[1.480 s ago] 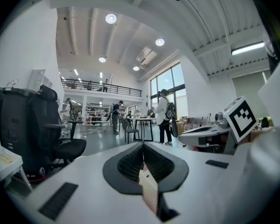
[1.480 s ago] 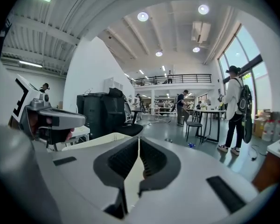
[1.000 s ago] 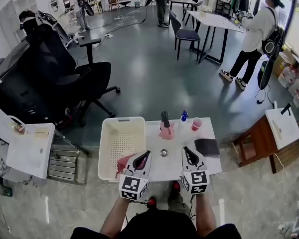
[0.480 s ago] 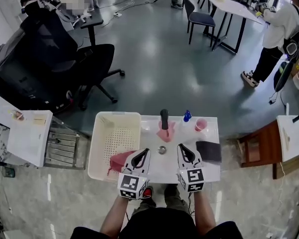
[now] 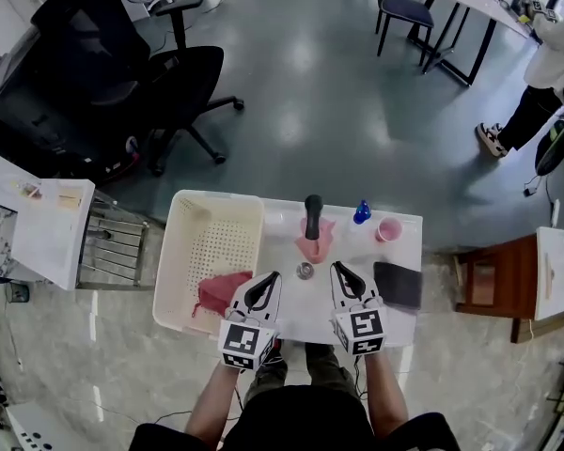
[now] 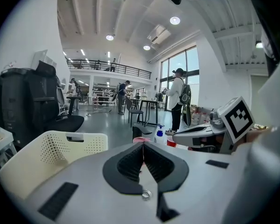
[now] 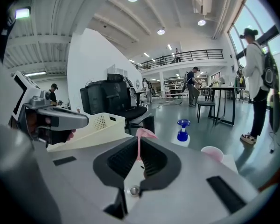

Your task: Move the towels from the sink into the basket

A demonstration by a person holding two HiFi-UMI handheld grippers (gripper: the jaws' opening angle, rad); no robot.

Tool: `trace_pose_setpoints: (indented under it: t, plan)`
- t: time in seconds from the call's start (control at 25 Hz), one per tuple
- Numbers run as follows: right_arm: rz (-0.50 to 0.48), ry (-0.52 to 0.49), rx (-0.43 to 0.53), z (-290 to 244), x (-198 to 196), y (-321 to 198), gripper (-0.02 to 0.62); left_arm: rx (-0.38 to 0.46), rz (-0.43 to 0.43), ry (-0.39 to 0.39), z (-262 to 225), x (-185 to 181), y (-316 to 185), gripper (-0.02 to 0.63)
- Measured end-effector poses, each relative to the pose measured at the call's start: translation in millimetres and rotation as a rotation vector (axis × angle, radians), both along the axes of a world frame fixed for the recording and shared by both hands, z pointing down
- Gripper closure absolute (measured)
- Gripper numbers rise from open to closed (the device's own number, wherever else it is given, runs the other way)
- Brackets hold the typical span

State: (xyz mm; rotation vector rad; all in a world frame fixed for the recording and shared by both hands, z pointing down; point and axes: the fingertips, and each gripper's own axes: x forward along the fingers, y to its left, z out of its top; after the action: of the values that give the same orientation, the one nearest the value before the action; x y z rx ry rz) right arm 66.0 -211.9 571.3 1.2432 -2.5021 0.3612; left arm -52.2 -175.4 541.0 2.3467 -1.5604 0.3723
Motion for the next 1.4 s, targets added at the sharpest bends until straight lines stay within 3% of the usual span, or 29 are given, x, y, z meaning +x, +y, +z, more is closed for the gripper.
trace_pose_setpoints:
  t: [0.2,0.28,0.36,0.52,1.0,1.4]
  plan:
    - [-0.075,0.0,0.002,4.7,-12.5,-5.6,0.543,-0.011,-0.017,-0.003,4.4,-0.3,-7.3,0.598]
    - [-0.107,-0.007,-0.014,10.4,-18.4,-6.5,0.442,-0.014,-0.023,-0.004,6.2,-0.3,-7.8,0.598]
    - [-0.126,-0.007,-0.025,16.3,-22.9,-10.0,0.388,-0.016,-0.033,-0.006,6.9,-1.1,-9.1,0.598]
    - [-0.149,0.011,-0.044,26.7,-30.0,-17.4,0.356,-0.02,-0.068,-0.007,7.9,-8.4,-10.1,0.598]
    - [-0.178,0.057,-0.073,50.7,-43.5,-23.2,0.36,-0.023,-0.118,-0.009,16.9,-21.4,-6.9,0.598]
    - [-0.143,0.095,-0.059,53.1,-35.1,-25.8,0.512,-0.031,-0.126,0.002,15.3,-20.1,-6.9,0.598]
